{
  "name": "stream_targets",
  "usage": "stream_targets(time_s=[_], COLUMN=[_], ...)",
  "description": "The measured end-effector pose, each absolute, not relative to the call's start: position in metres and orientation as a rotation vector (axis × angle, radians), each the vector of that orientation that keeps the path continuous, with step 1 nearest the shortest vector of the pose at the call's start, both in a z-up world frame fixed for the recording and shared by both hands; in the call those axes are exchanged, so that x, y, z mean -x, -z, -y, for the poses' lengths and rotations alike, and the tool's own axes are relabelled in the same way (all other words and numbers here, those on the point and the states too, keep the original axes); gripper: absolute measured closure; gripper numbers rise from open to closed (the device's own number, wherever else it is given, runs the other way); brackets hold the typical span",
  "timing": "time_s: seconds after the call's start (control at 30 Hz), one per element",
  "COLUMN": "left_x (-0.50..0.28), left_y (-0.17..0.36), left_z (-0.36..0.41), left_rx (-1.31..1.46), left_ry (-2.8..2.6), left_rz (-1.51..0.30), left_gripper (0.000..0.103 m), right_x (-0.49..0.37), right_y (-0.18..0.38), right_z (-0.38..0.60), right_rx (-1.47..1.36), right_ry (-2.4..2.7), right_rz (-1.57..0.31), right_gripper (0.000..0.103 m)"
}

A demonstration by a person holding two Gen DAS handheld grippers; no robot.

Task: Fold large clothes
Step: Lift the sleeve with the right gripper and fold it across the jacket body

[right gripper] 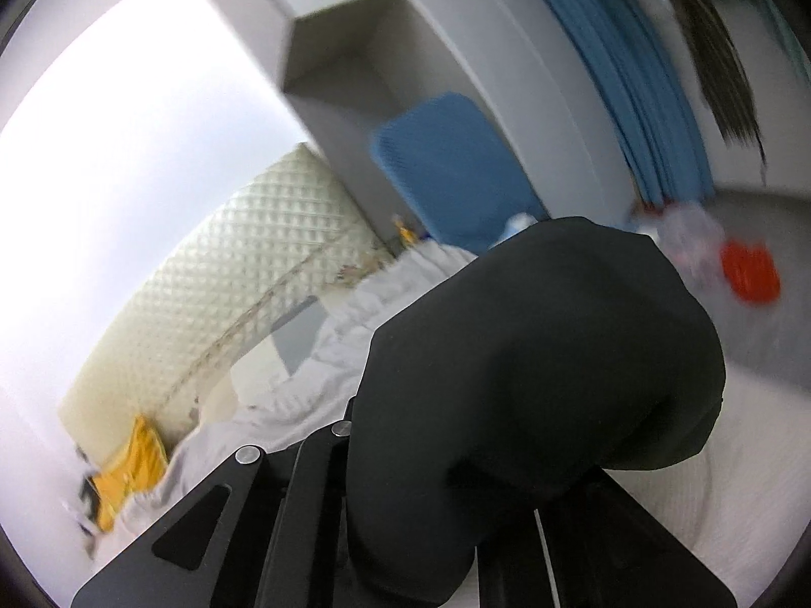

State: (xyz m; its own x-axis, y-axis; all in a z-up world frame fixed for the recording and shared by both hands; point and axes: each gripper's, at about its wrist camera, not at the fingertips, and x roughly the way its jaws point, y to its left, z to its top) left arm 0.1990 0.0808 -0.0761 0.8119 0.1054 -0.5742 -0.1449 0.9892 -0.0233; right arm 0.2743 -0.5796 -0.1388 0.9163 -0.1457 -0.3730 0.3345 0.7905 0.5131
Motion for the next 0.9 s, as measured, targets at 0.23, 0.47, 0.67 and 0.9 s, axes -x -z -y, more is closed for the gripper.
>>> stream_targets(time_s=[0.23, 0.47, 0.67, 0.9], left_x=[-0.192, -0.179, -0.174, -0.177], left_y=[0.091, 0.086, 0.088, 0.093], left_z=[-0.095, -0.109, -0.124, -0.14], left_rx=[0.002, 0.006, 0.036, 0.092], left_ry=[-0.124, -0.109, -0.096, -0.073], left_rz=[-0.653, -0.607, -0.6, -0.615], left_gripper=[0.0, 0.0, 0.0, 0.0], right_x=[-0.291, -0.309, -0.33, -0.36], right_y=[0.049, -0.004, -0.008, 0.026], right_z=[0.48, 0.366, 0.249, 0.142], right_rx=[-0.45, -0.305, -0.167, -0.053], right_ry=[0.161, 0.049, -0.042, -0.14], right_rz=[-0.297, -0.282, -0.29, -0.341], right_gripper=[0.093, 0.093, 0.091, 0.09])
